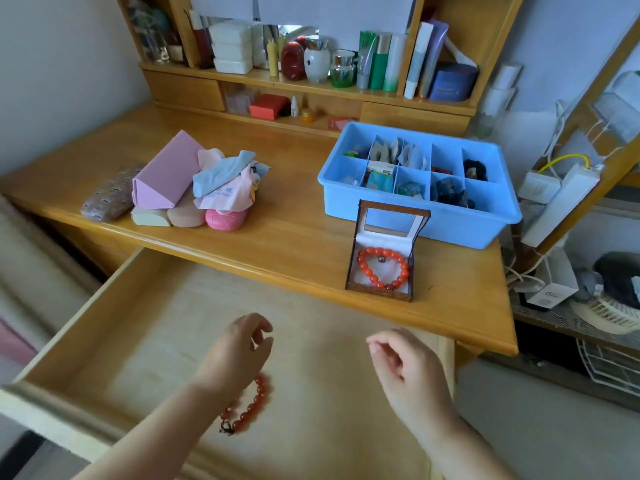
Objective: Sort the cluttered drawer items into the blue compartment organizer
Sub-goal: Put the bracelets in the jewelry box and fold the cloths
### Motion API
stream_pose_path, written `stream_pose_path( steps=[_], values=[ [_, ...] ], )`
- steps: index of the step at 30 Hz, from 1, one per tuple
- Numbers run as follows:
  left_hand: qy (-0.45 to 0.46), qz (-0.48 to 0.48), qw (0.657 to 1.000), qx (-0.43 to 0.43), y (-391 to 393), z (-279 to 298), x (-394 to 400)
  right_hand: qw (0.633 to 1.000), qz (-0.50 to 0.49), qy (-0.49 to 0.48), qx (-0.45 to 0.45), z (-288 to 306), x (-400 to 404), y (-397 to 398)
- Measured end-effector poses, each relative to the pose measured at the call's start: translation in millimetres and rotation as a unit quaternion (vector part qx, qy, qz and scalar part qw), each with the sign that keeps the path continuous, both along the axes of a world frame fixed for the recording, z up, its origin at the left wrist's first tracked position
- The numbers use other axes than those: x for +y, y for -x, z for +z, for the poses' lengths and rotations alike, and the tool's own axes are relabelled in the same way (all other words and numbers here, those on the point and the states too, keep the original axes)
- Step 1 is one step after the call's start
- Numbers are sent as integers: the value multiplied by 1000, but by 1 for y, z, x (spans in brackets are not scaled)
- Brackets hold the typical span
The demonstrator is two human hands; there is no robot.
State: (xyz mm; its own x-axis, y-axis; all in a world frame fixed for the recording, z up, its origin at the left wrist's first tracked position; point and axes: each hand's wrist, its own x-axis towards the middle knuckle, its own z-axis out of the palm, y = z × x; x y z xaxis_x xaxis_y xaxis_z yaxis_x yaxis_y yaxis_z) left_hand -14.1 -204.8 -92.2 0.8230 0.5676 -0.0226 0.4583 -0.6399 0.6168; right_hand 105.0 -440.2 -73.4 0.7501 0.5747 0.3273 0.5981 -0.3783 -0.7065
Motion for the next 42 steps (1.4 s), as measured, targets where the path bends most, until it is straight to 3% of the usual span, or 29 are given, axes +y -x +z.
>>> stream_pose_path(
  steps=[3, 7, 10, 12, 14, 17, 21, 23, 26, 27, 30, 34, 37, 40, 42],
  values=[
    [-44, -2, 966, 256, 29, -30, 21, 975, 56, 144, 158, -39, 7, 28],
    [-72, -18, 941, 330, 40, -47, 21, 927, 85, 252, 263, -67, 15, 51],
    [-15, -48, 957, 287, 38, -40, 9, 915, 93, 238, 314, -65, 20, 60],
    [134, -69, 965, 214, 35, -23, -6, 914, 75, 193, 350, -53, 23, 61],
    [265, -77, 950, 146, 31, 0, -27, 907, 53, 132, 396, -35, 25, 58],
    [463, -44, 885, 41, 27, 34, -57, 884, 65, 48, 460, -3, 24, 53],
    [632, -70, 767, -86, 23, 72, -82, 844, 81, -75, 524, 35, 12, 54],
    [655, -76, 738, -146, 23, 84, -89, 812, 52, -151, 561, 44, 7, 54],
    [643, -70, 740, -185, 24, 95, -99, 741, 45, -250, 622, 54, -1, 51],
    [633, -63, 749, -184, 24, 98, -102, 733, 55, -256, 628, 55, -5, 50],
    [603, -58, 781, -154, 24, 112, -105, 766, 106, -206, 599, 58, -17, 49],
    [685, -93, 716, -98, 22, 135, -107, 787, 143, -178, 573, 67, -26, 50],
    [710, -106, 694, -55, 20, 144, -108, 763, 181, -191, 590, 75, -30, 52],
    [702, -133, 699, -27, 19, 153, -108, 709, 244, -222, 624, 82, -34, 52],
    [684, -164, 710, -24, 22, 156, -108, 698, 265, -237, 621, 87, -35, 53]
  ],
)
